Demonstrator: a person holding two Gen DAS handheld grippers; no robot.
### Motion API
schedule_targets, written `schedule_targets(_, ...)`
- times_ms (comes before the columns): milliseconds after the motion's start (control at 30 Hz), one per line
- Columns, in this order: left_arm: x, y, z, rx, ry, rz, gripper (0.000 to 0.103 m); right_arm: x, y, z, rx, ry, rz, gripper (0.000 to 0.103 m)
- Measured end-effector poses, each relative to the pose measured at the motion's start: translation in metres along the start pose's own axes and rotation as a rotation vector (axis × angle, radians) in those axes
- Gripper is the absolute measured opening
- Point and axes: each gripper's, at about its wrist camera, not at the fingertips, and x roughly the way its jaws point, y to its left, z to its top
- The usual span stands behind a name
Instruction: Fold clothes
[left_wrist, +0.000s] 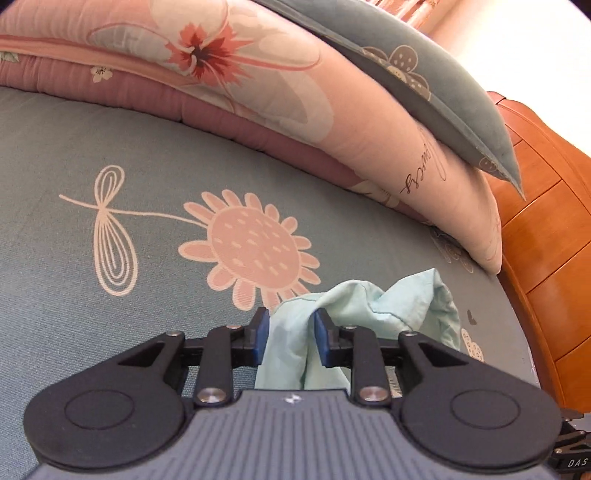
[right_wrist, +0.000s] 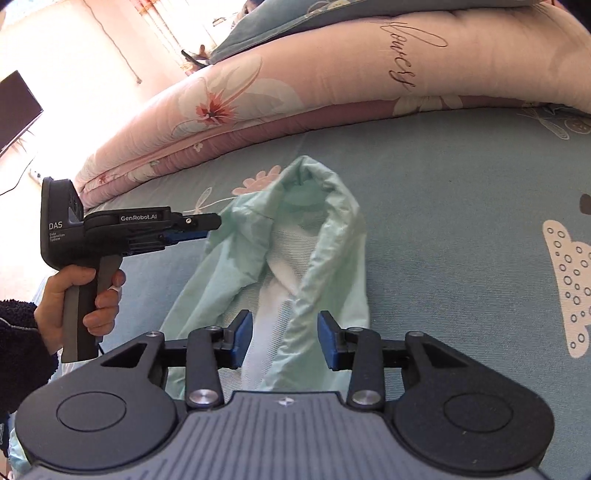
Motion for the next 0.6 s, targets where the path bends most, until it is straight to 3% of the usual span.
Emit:
schedule_targets(33,-0.005,0.0,-0.001,-0.005,0.004,-0.001,0.048,0.004,0.004,-0.002,-0.008,0.014,0.025,0.047)
schedule_targets(67,-0.009,0.001,-0.004,-0.011,0.008,-0.001,0.061,0.01,0.01,-0.004,-0.017,0.027,0.029,0.047)
schedule_targets(100,-0.012,0.002,-0.007,-0.014,0.011,0.002,0.067,0.015,0.016,-0.004,-0.03,0.039,0.027,0.047)
schedule_targets(267,-0.011,0.01,-0.028,-0.034,0.073,0.053,0.065,0.026,0.04,-0.006,-0.068,0.061,0.074,0.047)
schedule_targets(333,-0.006,0.013,-0.032,-0.053,0.085,0.034,0.043,0.029,0.042,-0.007,-0.059,0.076,0.086,0.047)
schedule_targets(400,0.004,0.007,-0.029,-0.017,0.098,0.038,0.007,0.035,0.043,-0.009,-0.038,0.099,0.105,0.047)
schedule_targets(467,0.008,0.002,-0.023,0.017,0.061,0.092,0.003,0.042,0.043,-0.012,-0.011,0.122,0.128,0.047)
schedule_targets(600,-0.008,0.014,-0.003,-0.053,-0.042,0.114,0.004,0.062,0.045,-0.014,0.041,0.14,0.182,0.048)
